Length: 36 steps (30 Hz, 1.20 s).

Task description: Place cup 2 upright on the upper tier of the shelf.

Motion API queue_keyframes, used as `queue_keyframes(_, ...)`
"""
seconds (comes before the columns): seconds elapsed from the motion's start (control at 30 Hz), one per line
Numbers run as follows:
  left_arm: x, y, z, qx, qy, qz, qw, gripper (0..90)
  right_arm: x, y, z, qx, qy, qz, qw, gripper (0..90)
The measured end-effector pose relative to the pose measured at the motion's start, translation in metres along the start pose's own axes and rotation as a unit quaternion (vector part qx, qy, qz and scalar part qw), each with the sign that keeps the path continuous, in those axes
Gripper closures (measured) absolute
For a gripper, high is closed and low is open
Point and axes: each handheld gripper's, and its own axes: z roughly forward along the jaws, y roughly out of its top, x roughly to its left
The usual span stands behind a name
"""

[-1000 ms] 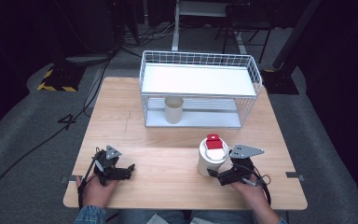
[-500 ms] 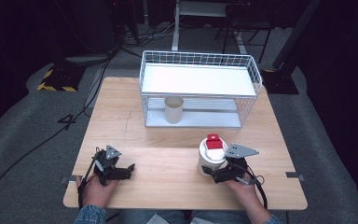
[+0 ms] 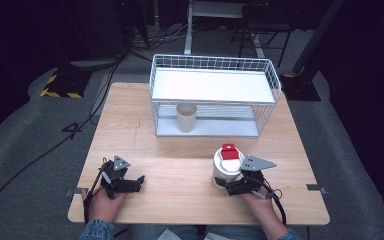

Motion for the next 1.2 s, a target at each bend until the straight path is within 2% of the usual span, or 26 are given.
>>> queue_keyframes(1.03, 0.0004, 0.0001, -0.0001, 0.0, 0.003, -0.003, 1.0, 5.4, 0.0019, 0.0016, -0.0023, 0.004, -0.006, -0.013, 0.9999, 10.5)
queue_keyframes(1.2, 0.0007, 0.0002, -0.0002, 0.002, 0.003, -0.003, 1.0, 5.4, 0.0031, 0.0066, -0.0067, -0.004, -0.003, -0.012, 0.9999, 10.6)
